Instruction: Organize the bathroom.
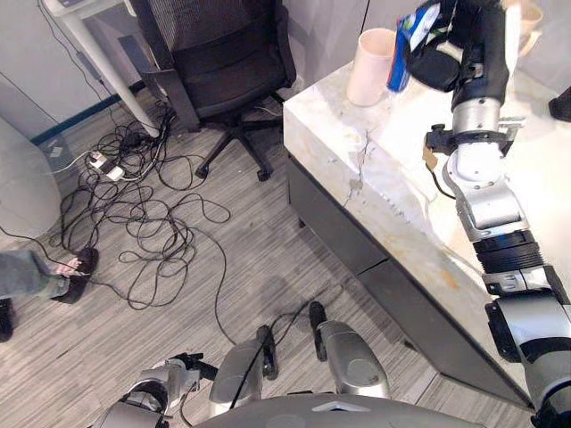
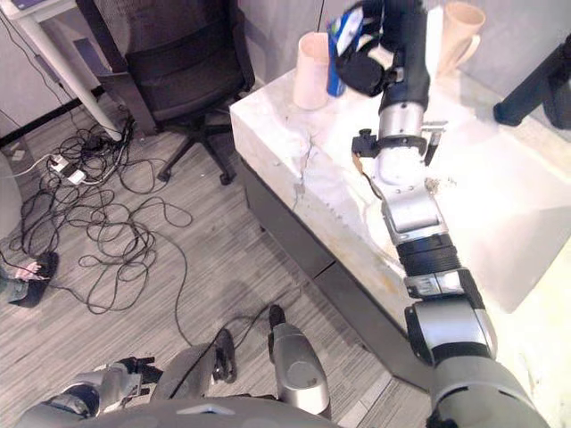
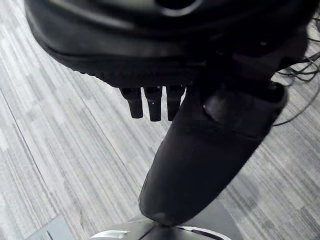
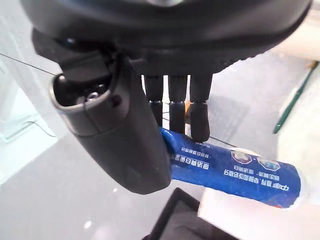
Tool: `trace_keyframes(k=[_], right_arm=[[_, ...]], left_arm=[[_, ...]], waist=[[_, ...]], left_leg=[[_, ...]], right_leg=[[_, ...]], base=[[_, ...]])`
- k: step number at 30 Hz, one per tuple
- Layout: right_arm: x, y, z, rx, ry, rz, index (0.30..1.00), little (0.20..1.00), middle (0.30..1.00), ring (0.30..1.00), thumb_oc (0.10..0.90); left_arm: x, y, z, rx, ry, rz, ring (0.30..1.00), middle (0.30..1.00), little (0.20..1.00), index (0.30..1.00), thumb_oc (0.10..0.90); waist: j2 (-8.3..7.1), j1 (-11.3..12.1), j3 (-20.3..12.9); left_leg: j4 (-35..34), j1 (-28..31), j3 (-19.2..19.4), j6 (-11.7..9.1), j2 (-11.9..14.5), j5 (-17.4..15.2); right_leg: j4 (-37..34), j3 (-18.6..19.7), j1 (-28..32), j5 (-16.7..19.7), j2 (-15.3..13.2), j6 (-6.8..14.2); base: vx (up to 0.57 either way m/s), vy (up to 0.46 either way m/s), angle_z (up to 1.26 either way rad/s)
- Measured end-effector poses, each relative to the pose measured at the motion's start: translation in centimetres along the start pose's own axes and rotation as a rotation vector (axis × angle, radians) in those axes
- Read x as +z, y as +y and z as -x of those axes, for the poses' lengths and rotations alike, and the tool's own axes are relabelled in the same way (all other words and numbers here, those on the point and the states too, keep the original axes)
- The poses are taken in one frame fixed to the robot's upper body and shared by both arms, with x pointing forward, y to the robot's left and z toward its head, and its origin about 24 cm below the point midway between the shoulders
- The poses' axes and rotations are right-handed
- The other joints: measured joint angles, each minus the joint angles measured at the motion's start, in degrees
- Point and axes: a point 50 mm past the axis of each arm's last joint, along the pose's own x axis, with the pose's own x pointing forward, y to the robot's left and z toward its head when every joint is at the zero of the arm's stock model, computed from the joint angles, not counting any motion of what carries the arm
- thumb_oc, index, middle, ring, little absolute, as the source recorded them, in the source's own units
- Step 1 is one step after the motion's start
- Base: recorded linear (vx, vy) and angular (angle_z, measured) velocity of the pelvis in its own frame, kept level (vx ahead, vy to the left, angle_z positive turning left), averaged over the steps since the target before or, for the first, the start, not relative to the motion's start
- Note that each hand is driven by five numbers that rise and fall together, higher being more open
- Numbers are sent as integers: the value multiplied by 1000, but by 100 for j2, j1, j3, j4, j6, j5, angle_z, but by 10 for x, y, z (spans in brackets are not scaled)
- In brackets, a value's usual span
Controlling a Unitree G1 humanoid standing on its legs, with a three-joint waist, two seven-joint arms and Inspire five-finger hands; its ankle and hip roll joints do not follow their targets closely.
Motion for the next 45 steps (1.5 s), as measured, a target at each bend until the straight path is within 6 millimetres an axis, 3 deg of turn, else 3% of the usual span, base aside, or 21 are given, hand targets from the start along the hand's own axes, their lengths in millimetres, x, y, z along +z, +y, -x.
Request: trace_keyframes(k=[7,17,18,22,32,45], right_arm=[[-2,0,1,4,5,2,300,300,300,300,400],[3,-3,-1,5,-24,6,300,300,300,300,400],[5,-3,-1,9,-34,2,300,300,300,300,400],[18,-4,-2,10,-95,-21,300,300,300,300,400],[23,-4,0,10,-131,-37,300,300,300,300,400],[18,-4,3,23,-111,-51,300,300,300,300,400]], left_arm=[[-17,-2,-2,32,61,61,900,900,900,900,800],[-20,2,-1,56,89,87,900,900,900,900,800],[-24,4,-1,68,111,86,900,900,900,900,800],[-30,3,-1,75,137,82,900,900,900,900,800],[-40,8,-1,91,164,121,900,900,900,900,800],[-46,6,-1,96,178,147,900,900,900,900,800]], waist=[[-36,-126,-13],[-188,-142,-122],[-260,-146,-296],[-315,-158,-437],[-354,-145,-570],[-277,-100,-705]], left_leg=[[-510,536,13,-57,-14,124],[-602,636,-4,-99,-34,209],[-667,747,-9,-139,-32,294],[-658,761,-16,-142,-22,316],[-654,748,-96,-142,-41,315],[-572,641,-161,-150,-17,320]], right_leg=[[-446,13,532,62,13,-18],[-623,43,685,69,7,-10],[-731,43,808,69,12,-9],[-768,43,847,68,21,-10],[-804,-11,911,69,-2,-10],[-808,-68,898,70,8,-10]], base=[[79,-11,-1],[68,-16,0],[0,0,0],[57,-5,-2],[16,3,5],[10,-13,2]])
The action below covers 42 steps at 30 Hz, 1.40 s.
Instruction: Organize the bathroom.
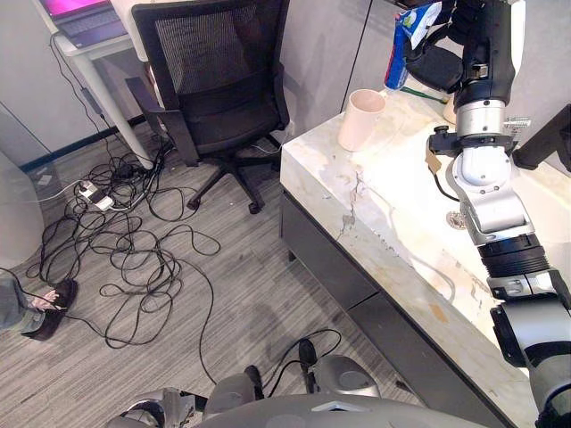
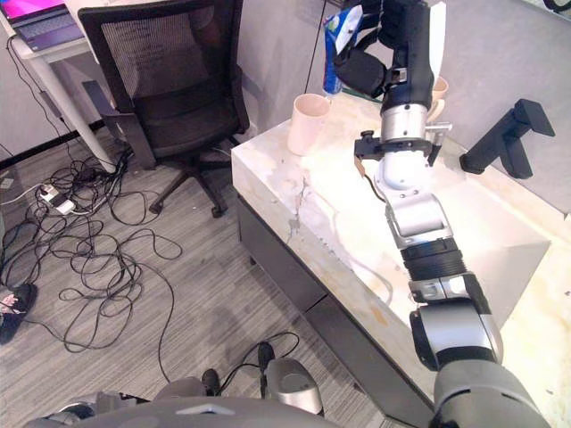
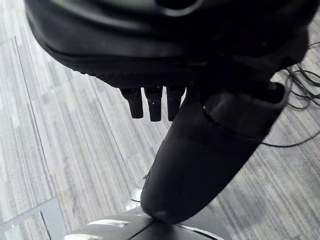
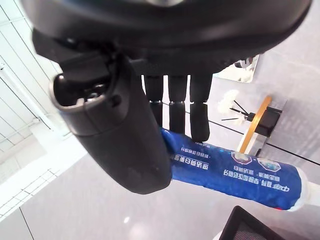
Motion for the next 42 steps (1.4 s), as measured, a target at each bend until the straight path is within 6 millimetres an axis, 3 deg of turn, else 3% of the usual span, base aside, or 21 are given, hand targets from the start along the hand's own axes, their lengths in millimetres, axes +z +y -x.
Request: trace_keyframes(k=[22,42], right_arm=[[-9,-4,1,-35,44,-2,300,300,300,300,400],[-10,-5,1,-60,48,-8,300,300,300,300,400]], left_arm=[[0,-3,0,-6,7,11,900,900,900,900,800],[-1,0,1,33,26,32,900,900,900,900,800]], waist=[[44,87,-47],[-23,-45,-95]], left_leg=[[-403,57,-184,-128,73,94],[-497,73,-194,-131,154,111]], right_leg=[[-8,-359,21,2,15,-55],[-9,-406,17,39,86,-136]], base=[[51,-57,9],[30,-34,1]])
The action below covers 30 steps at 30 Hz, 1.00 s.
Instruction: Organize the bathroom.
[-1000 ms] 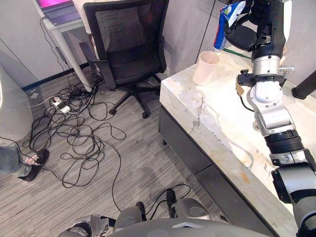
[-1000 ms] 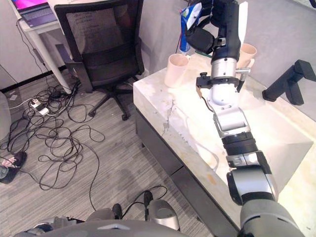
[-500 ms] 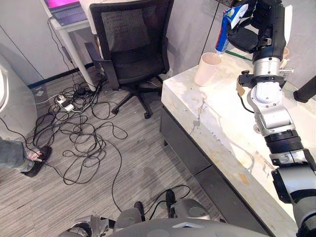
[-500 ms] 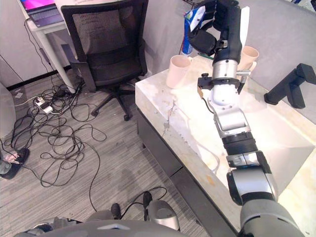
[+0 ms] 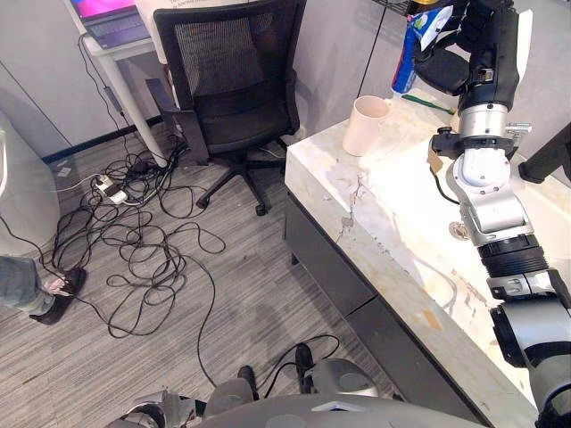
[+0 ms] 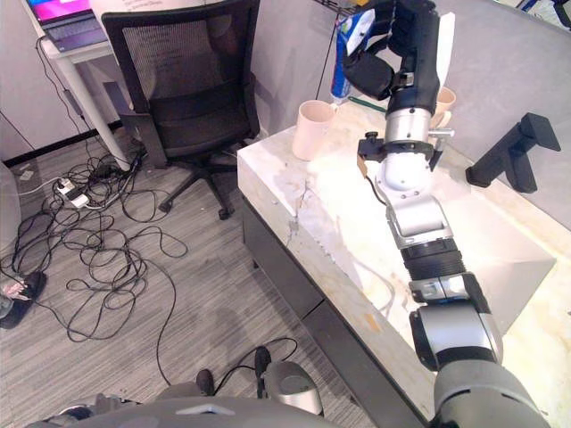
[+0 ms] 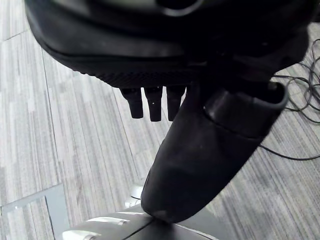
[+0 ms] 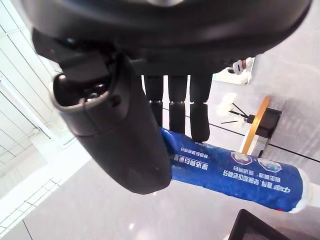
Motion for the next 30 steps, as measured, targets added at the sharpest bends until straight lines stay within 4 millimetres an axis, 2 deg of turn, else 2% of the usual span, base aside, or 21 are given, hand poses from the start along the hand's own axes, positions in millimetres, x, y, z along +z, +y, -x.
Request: trace_keyframes(k=[8,10,11,12,13,14,15,16,17,18,19,20,21,22,23,27,30], right_arm=[[-1,0,0,3,13,-27,300,300,300,300,400],[-1,2,1,8,18,-34,300,300,300,300,400],[-1,2,1,8,18,-34,300,300,300,300,400],[-2,3,1,12,19,-35,300,300,300,300,400],[-2,4,2,1,18,-44,300,300,300,300,400],[-2,7,3,-9,23,-59,300,300,300,300,400],[-5,14,6,-21,39,-88,300,300,300,300,400],[-10,24,11,-38,60,-116,300,300,300,300,400],[-14,27,13,-44,72,-107,300,300,300,300,400],[-18,27,15,-46,85,-86,300,300,300,300,400],[-19,29,17,-43,93,-86,300,300,300,300,400],[-19,28,17,-38,90,-85,300,300,300,300,400],[-18,26,16,-41,82,-77,300,300,300,300,400],[-18,25,16,-66,79,-84,300,300,300,300,400],[-17,24,16,-70,74,-83,300,300,300,300,400],[-17,25,18,-55,74,-86,300,300,300,300,400],[-17,28,18,-30,74,-86,300,300,300,300,400]], left_arm=[[2,0,0,-3,-7,-4,900,900,900,900,800],[7,-1,1,-5,-18,-4,900,900,900,900,800],[7,-1,1,-5,-18,-4,900,900,900,900,800],[9,-1,2,-5,-27,-4,900,900,900,900,800],[18,-1,3,-8,-51,-4,900,900,900,900,800],[22,-2,5,-16,-63,-4,900,900,900,900,800],[24,-1,5,-17,-73,-9,900,900,900,900,800],[28,1,6,-11,-81,-32,900,900,900,900,800],[33,-1,7,-19,-95,-46,900,900,900,900,800],[40,-6,10,-43,-115,-52,900,900,900,900,800],[40,-9,10,-49,-118,-66,900,900,900,900,800],[38,-12,10,-55,-112,-72,900,900,900,900,800],[35,-16,9,-63,-102,-74,900,900,900,900,800],[38,-14,9,-51,-119,-72,900,900,900,900,800],[37,-15,9,-58,-124,-65,900,900,900,900,800],[37,-21,9,-79,-132,-38,900,900,900,900,800],[37,-20,9,-85,-131,-27,900,900,900,900,800]], waist=[[2,-12,0],[5,2,0],[5,2,0],[14,34,6],[1,41,25],[15,73,56],[48,101,51],[91,74,73],[144,84,154],[243,120,244],[264,126,261],[313,98,277],[446,19,328],[299,-36,470],[270,-39,514],[271,3,667],[234,55,714]], left_leg=[[142,-58,-26,-46,16,12],[569,-282,-25,-106,40,5],[569,-282,-25,-106,40,5],[956,-468,-41,-157,56,40],[1643,-900,-166,-168,54,12],[1993,-1117,-287,-106,89,-63],[1751,-1165,-347,-66,218,-150],[1235,-1175,-472,-95,394,-83],[1144,-1212,-622,-153,443,171],[1558,-1361,-582,-78,481,126],[1551,-1332,-387,43,464,9],[1309,-1226,-261,63,376,1],[927,-1057,-230,55,359,-48],[713,-978,-100,90,173,32],[556,-970,3,159,23,158],[583,-944,199,286,-224,186],[609,-893,276,334,-284,123]], right_leg=[[102,-15,-60,-49,18,-74],[325,1,-176,-148,27,-133],[325,1,-176,-148,27,-133],[449,15,-241,-241,40,-134],[534,39,-335,-328,3,-209],[502,10,-328,-277,-1,-229],[437,-2,-320,-239,16,-182],[451,32,-325,-263,45,-208],[585,54,-379,-327,39,-213],[704,34,-467,-349,-46,-146],[702,34,-502,-333,-165,-88],[706,133,-582,-352,-223,-5],[724,145,-621,-359,-207,95],[822,365,-717,-381,-354,175],[851,495,-823,-314,-444,291],[699,698,-779,-201,-683,485],[617,769,-722,-198,-739,488]], base=[[-19,2,0],[-46,36,-4],[-35,80,-4],[-5,106,6],[2,188,4],[4,180,-3],[21,184,-13],[52,182,-7],[98,281,-8],[75,264,-19],[31,248,-26],[-14,167,-15],[-10,140,-1],[0,115,-6],[21,129,-12],[44,113,-12],[68,89,-12]])
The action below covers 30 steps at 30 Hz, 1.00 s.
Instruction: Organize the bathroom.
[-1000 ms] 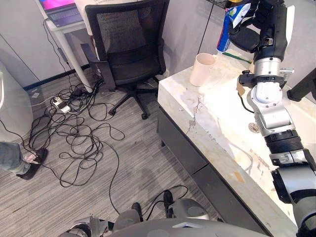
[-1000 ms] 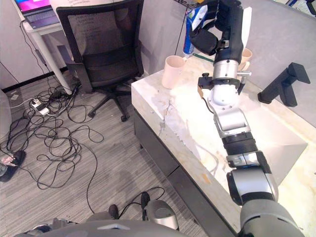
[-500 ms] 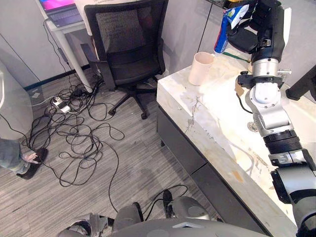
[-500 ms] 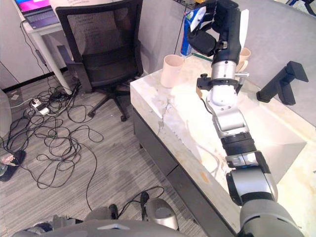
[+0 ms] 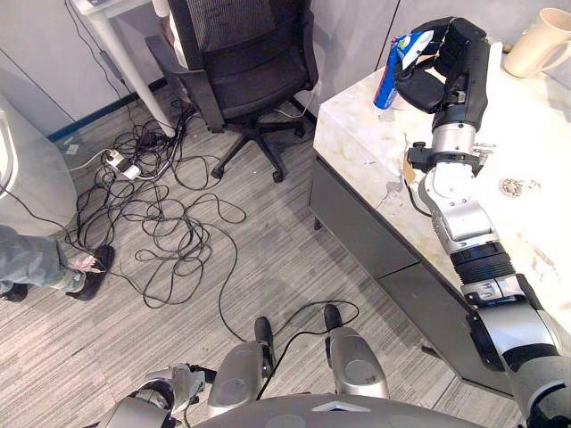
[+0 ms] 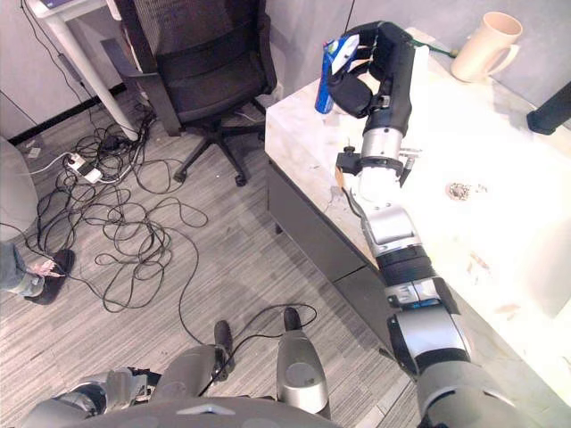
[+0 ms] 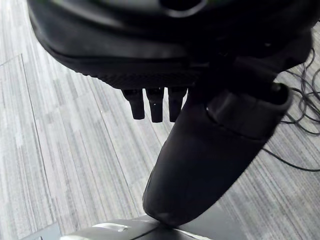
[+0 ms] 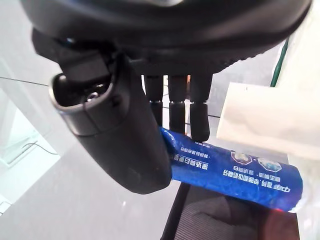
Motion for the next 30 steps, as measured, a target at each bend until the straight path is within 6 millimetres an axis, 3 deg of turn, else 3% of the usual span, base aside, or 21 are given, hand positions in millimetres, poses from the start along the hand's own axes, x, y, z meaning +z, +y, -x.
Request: trace_keyframes(k=[7,10,12,13,16,18,19,23,26,30], right_arm=[[1,0,0,0,-2,-5,300,300,300,300,400],[6,5,0,16,-11,-22,300,300,300,300,400],[13,10,1,32,-12,-64,300,300,300,300,400],[20,12,1,39,-35,-80,300,300,300,300,400],[39,12,-2,34,-104,-110,300,300,300,300,400],[47,11,-7,36,-139,-114,300,300,300,300,400],[46,10,-13,42,-136,-82,300,300,300,300,400],[24,-4,-18,22,-69,29,300,300,300,300,400],[22,-7,-18,18,-59,43,300,300,300,300,400],[19,-10,-19,14,-50,58,300,300,300,300,400]], left_arm=[[-9,3,-2,-20,3,4,900,900,900,900,800],[-12,7,-2,-14,-1,52,900,900,900,900,800],[-14,14,-3,5,4,96,900,900,900,900,800],[-13,15,-3,8,2,107,900,900,900,900,800],[-6,21,-2,12,-19,115,900,900,900,900,800],[0,20,-1,6,-45,48,900,900,900,900,800],[1,14,0,-14,-42,31,900,900,900,900,800],[3,14,0,-10,-45,11,900,900,900,900,800],[2,14,0,-7,-37,6,900,900,900,900,800],[-1,14,0,4,-15,6,900,900,900,900,800]], waist=[[-17,114,9],[-74,263,42],[-166,252,152],[-194,200,195],[-269,76,236],[-296,120,222],[-126,137,218],[-102,180,200],[-101,205,199],[-94,217,194]], left_leg=[[-11,291,114,25,-32,-146],[13,356,411,12,176,-253],[12,482,611,11,284,-339],[22,499,656,1,309,-345],[290,277,682,60,315,-491],[408,226,660,-34,270,-552],[516,80,408,-102,375,-624],[235,179,247,-254,470,-394],[-36,289,207,-282,475,-248],[-127,496,-25,-399,469,-172]], right_leg=[[-184,218,199,125,57,161],[360,52,-258,420,244,184],[854,-69,-578,543,254,379],[868,-150,-686,384,268,386],[910,-110,-830,63,283,93],[836,-207,-592,-37,262,-48],[432,-351,-425,-25,385,-143],[37,-505,-206,189,550,-305],[-144,-509,-136,318,593,-413],[-269,-502,121,308,632,-409]], base=[[42,85,-25],[22,-65,-80],[26,-131,-68],[22,-148,-37],[12,-66,6],[30,-56,16],[30,-77,27],[3,-39,13],[20,-18,-7],[63,-16,-3]])
